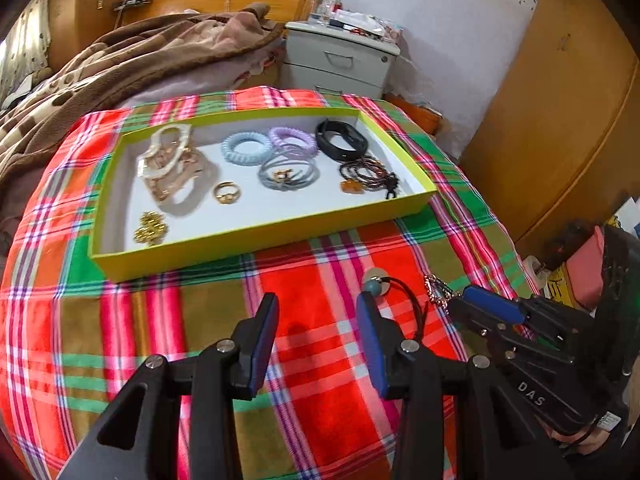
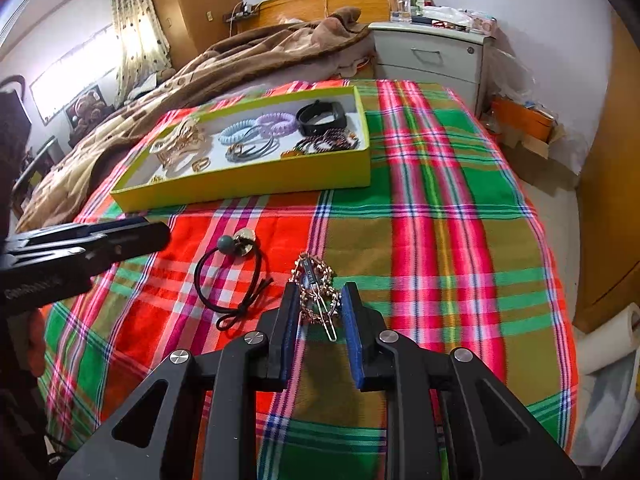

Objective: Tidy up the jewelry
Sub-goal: 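Grasp the black teal-bead hair tie with the left tool while the right tool grasps the gold ornate clip, then carry the black tie and gold clip into the box lid while both tools release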

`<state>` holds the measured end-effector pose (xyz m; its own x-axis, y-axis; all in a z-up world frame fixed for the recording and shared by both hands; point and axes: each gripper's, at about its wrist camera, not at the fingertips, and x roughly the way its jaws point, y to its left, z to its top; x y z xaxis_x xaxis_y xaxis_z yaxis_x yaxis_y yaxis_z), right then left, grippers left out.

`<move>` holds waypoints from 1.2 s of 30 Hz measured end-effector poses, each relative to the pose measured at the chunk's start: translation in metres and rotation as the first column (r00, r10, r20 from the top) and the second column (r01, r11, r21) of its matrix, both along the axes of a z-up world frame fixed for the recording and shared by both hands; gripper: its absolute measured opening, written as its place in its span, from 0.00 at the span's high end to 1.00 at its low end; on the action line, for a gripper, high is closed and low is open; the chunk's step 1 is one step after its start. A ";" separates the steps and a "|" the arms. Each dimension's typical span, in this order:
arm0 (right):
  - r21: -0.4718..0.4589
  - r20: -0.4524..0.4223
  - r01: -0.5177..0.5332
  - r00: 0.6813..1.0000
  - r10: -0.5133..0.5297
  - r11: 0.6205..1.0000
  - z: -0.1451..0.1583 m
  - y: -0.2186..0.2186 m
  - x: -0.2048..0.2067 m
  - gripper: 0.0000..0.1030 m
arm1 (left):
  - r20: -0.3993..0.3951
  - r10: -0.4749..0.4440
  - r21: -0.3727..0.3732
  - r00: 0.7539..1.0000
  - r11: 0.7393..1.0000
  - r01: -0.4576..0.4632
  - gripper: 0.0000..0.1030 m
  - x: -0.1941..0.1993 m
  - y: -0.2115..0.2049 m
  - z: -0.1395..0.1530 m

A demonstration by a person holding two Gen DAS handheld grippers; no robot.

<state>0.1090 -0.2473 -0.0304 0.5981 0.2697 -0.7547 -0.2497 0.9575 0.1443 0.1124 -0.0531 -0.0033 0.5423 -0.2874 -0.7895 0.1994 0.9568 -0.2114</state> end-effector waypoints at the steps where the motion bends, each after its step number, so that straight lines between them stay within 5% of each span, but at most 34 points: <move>1: 0.010 0.005 0.007 1.000 -0.007 1.000 0.002 -0.003 0.000 0.78 | -0.006 -0.014 -0.003 1.000 1.000 0.014 0.59 0.002 -0.003 -0.001; 11: 0.051 0.017 0.034 0.999 -0.035 0.998 0.005 -0.021 -0.002 0.80 | -0.049 -0.112 0.090 0.992 0.989 0.116 0.59 0.010 -0.042 -0.015; 16: 0.081 0.037 0.043 0.998 -0.046 0.996 0.010 -0.026 -0.004 0.80 | -0.017 -0.125 0.221 0.992 0.967 0.126 0.65 0.005 -0.059 -0.021; 22: 0.092 0.050 0.039 0.998 -0.044 0.995 0.014 -0.027 -0.004 0.83 | -0.019 -0.103 0.200 0.995 0.974 0.104 0.96 0.010 -0.053 -0.019; 36: 0.104 0.094 0.033 0.995 -0.043 0.994 0.031 -0.023 -0.003 0.83 | 0.082 -0.076 0.112 0.994 0.991 0.066 0.98 0.005 -0.034 0.015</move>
